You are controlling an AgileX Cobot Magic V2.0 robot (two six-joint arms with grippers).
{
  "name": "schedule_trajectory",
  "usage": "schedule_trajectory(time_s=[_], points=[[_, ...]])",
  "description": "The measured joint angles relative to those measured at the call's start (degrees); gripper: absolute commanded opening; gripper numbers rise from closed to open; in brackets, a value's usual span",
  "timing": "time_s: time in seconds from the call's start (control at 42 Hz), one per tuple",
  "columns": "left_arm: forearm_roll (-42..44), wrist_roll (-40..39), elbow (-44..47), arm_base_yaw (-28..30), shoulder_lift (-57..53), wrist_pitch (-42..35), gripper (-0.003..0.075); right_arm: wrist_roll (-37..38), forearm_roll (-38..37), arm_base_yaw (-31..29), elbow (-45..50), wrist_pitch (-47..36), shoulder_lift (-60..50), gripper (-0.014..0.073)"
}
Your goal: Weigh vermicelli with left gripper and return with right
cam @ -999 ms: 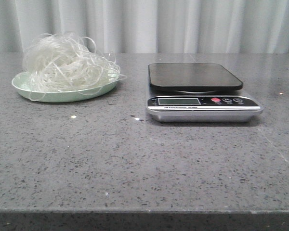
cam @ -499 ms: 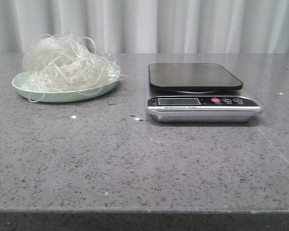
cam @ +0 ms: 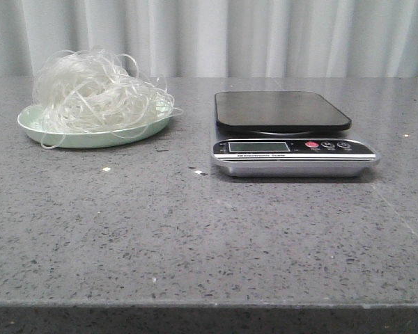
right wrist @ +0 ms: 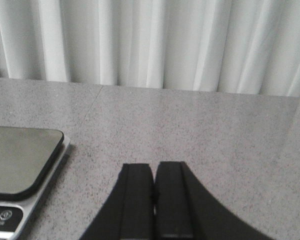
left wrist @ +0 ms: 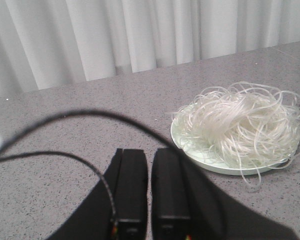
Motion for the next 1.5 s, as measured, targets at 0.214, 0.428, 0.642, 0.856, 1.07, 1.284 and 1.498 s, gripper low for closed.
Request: schedule_trajectory(time_s=[0.214,0.428,0.642,0.856,1.07,1.284,1.498], points=[[0.0,0.0,0.0,0.0,0.0,0.0,0.0145,0.0,0.0,0.0,1.56,-0.24,-0.13,0.0153],[0.0,0.0,0.0,0.0,0.0,0.0,0.0145,0.0,-0.02,0.0,1.56,-0.4,-0.13,0.0151],[0.0,0.0,0.0,0.0,0.0,0.0,0.0145,0.0,-0.12,0.0,1.56,-0.4,-0.13,0.0151],[0.0,0.0,0.0,0.0,0.0,0.0,0.0145,0.0,-0.12,0.0,1.65,-0.4,-0.13,0.0151],[0.0,0.0,0.0,0.0,0.0,0.0,0.0145,0.0,-0.12,0.0,1.65,-0.4,-0.13,0.0151],[2.7,-2.58,0.95,0.0,-0.73,-2.35,0.0145,0.0,-0.12,0.0,1.65,-0.4,-0.13,0.0151],[4.45,-6.42,8.07,2.49,-6.25,-6.53,0.0145,0.0,-0.12,0.0,1.65,-0.4,-0.13,0.0151]])
